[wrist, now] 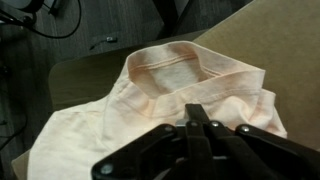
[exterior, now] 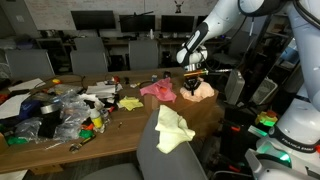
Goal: Put the three towels on the headrest of the grey chair
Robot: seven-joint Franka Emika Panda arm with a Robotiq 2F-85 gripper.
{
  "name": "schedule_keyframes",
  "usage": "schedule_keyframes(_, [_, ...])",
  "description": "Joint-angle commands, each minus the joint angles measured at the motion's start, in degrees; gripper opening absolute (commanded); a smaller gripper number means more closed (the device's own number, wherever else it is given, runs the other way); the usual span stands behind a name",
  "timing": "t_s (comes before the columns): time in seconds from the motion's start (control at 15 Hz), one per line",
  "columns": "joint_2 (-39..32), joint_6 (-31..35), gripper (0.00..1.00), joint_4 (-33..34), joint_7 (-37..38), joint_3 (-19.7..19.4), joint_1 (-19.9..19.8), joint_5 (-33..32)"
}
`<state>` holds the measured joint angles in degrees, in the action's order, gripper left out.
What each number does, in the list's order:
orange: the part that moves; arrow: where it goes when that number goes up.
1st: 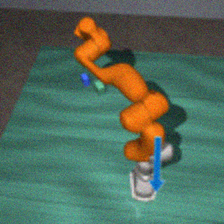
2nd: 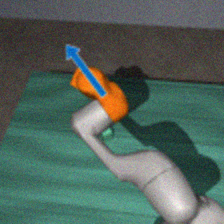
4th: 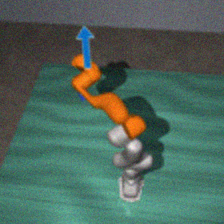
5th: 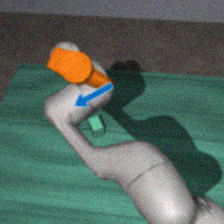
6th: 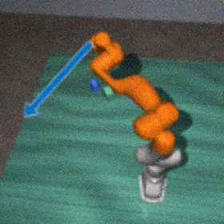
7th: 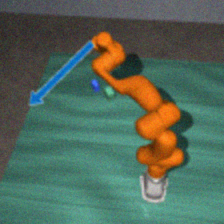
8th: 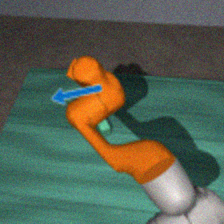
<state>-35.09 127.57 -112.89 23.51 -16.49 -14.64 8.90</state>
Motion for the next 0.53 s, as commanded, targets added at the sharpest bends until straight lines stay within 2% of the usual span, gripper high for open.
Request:
schedule_keyframes(0.0, [6.10, 2.19, 0.00, -2.58, -2.45, 0.22, -0.03, 0.91])
schedule_keyframes(0.47, [25.79, 11.04, 0.00, -11.20, -2.71, -0.62, 1.22, -0.20])
